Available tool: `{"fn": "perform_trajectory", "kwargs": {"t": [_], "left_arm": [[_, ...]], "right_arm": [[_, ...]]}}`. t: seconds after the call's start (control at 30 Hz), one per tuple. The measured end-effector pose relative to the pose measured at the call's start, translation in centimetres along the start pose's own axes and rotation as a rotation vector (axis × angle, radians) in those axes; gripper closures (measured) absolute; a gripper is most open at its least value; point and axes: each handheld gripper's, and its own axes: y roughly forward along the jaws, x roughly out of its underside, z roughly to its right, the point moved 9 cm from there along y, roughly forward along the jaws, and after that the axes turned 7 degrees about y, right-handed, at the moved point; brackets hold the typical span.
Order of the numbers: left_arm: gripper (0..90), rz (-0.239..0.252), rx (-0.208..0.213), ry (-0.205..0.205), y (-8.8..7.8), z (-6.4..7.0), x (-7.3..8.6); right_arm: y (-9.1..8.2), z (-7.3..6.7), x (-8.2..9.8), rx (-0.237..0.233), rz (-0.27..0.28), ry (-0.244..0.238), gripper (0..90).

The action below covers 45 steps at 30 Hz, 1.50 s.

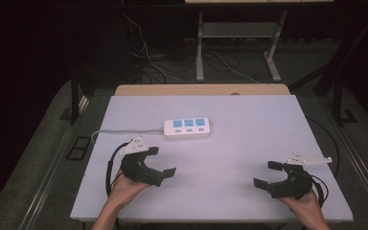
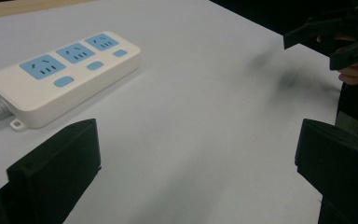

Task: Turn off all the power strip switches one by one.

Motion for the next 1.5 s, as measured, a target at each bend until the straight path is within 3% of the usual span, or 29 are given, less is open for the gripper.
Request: {"fn": "perform_trajectory", "kwargs": {"t": [0.4,1.0,1.5], "left_arm": [[0.0,-0.032,-0.002,0.008,0.1,-1.5,-1.8],[0.0,-0.081,0.001,0.039,1.1,-2.7,-3.9],[0.0,-0.14,0.001,0.089,2.3,-4.0,-5.5]], "right_arm": [[-0.3,0.1,0.0,0.003,0.009,0.0,0.7],[-0.4,0.0,0.0,-0.005,0.004,-0.001,0.7],[-0.6,0.1,0.1,0.0,0.011,-0.004,0.7]]}}
